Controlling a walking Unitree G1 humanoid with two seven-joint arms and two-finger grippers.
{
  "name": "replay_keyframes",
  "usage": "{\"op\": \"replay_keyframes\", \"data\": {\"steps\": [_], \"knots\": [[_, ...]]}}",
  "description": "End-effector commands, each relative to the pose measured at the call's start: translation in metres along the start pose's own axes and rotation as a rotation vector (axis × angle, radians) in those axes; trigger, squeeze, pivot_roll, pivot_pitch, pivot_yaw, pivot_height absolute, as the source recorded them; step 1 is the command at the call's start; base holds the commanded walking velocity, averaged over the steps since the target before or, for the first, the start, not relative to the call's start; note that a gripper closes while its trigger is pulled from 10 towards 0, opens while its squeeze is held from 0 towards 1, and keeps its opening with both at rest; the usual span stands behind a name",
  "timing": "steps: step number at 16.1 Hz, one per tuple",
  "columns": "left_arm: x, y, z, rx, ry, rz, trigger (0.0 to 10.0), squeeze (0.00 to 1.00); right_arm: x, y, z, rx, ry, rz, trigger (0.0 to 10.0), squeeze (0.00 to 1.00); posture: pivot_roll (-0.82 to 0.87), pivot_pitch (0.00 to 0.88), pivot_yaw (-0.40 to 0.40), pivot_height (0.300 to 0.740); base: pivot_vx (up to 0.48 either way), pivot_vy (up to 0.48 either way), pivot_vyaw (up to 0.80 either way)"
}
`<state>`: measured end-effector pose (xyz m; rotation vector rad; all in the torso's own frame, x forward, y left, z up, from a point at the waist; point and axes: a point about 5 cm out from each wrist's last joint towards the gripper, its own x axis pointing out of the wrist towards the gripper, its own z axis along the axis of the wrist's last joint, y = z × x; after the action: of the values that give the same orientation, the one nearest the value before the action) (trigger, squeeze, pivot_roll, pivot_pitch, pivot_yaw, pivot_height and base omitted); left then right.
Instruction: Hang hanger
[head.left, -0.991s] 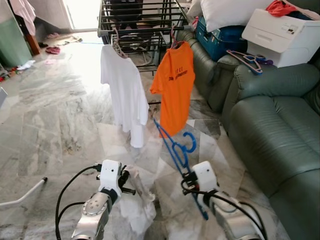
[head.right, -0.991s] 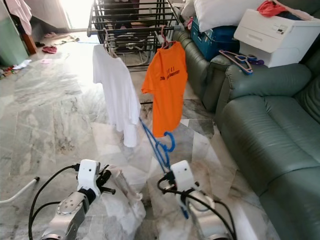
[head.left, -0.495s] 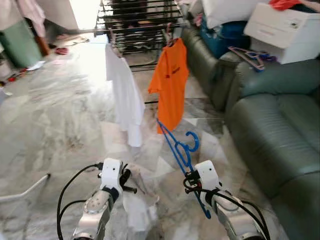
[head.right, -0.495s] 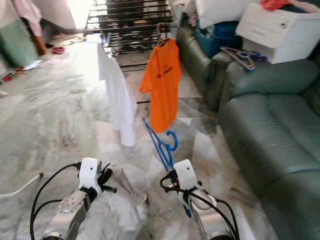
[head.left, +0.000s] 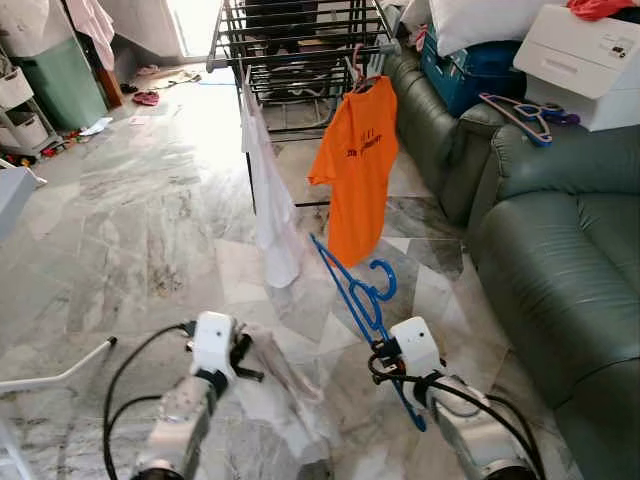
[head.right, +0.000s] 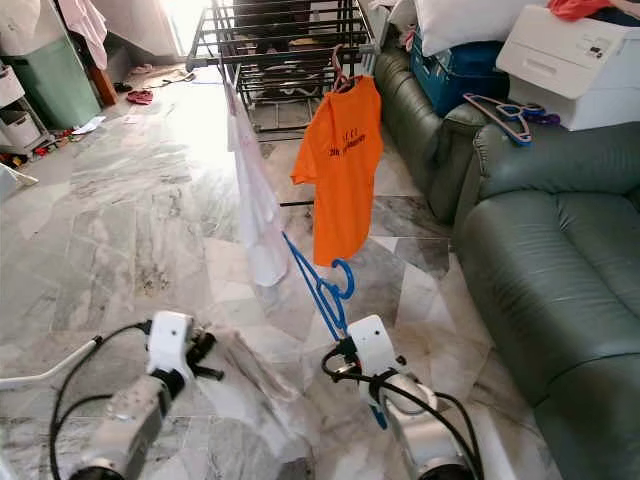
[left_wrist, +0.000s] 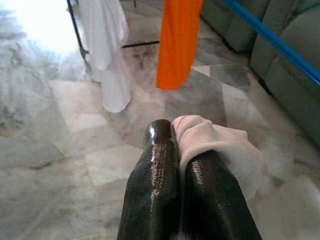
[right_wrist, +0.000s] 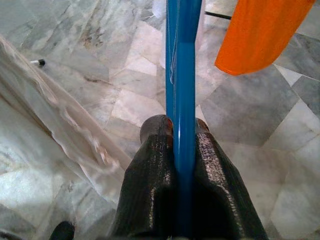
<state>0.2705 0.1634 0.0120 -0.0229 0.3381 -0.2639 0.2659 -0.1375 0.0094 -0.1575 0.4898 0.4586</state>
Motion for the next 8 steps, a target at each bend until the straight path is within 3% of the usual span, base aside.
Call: {"op": "replay_keyframes", "data": {"steps": [1,5,8], "knots": [[0.002,0.011,0.011,0.02,-0.032,0.024,10.0,0.0,-0.003,-0.004,0.001,-0.025,0.014,0.034,10.0,0.0,-0.13,0.0,0.064,0.74,0.0,0.0,0.0],[0.011,0.034,0.035,0.151,-0.047,0.04,10.0,0.0,-0.031,-0.037,-0.008,-0.182,0.127,0.172,10.0,0.0,-0.14,0.0,0.069,0.74,0.0,0.0,0.0],[0.016,0.037,0.046,0.258,-0.05,-0.008,10.0,0.0,-0.054,-0.051,-0.012,-0.231,0.209,0.348,10.0,0.0,-0.15,0.0,0.075,0.74,0.0,0.0,0.0]]}}
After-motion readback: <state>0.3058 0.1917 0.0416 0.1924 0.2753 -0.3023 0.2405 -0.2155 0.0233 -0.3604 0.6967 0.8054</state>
